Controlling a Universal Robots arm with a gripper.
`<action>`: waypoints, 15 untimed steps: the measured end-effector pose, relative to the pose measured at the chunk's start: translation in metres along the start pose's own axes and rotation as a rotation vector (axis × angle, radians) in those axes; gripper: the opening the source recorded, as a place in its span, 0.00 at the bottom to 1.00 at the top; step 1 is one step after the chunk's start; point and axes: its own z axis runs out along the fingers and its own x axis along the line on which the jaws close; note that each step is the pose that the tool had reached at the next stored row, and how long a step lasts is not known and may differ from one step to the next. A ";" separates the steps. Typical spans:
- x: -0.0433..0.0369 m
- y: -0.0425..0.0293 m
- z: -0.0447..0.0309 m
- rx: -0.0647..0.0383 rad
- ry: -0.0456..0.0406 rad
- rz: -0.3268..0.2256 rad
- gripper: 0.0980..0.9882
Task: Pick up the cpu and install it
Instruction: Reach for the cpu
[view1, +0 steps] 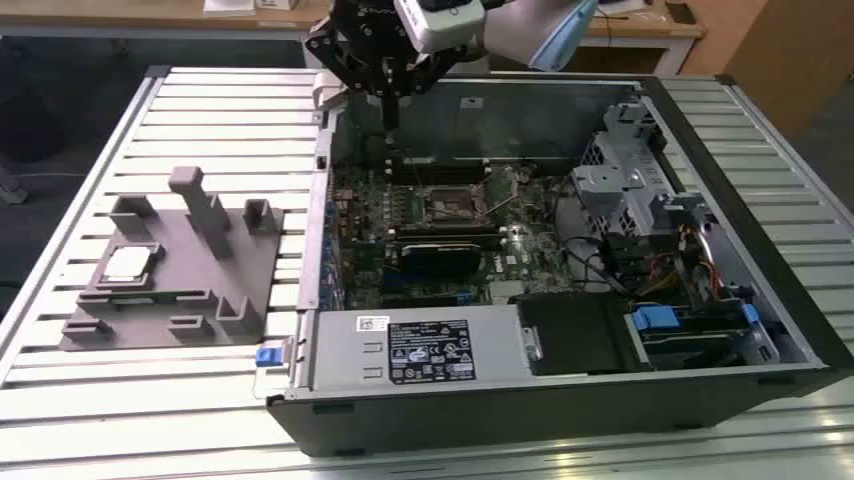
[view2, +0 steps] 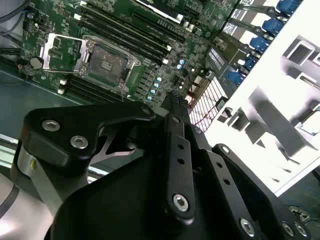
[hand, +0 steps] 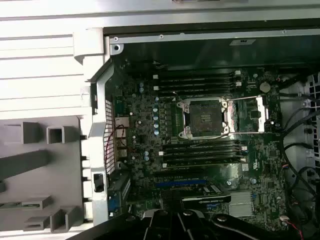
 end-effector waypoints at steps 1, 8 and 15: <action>0.0000 0.0000 0.0000 0.000 0.0000 0.000 0.01; 0.0024 -0.0002 -0.0001 0.000 0.0000 0.000 0.01; 0.0098 -0.0008 -0.0002 0.000 0.0000 0.000 0.01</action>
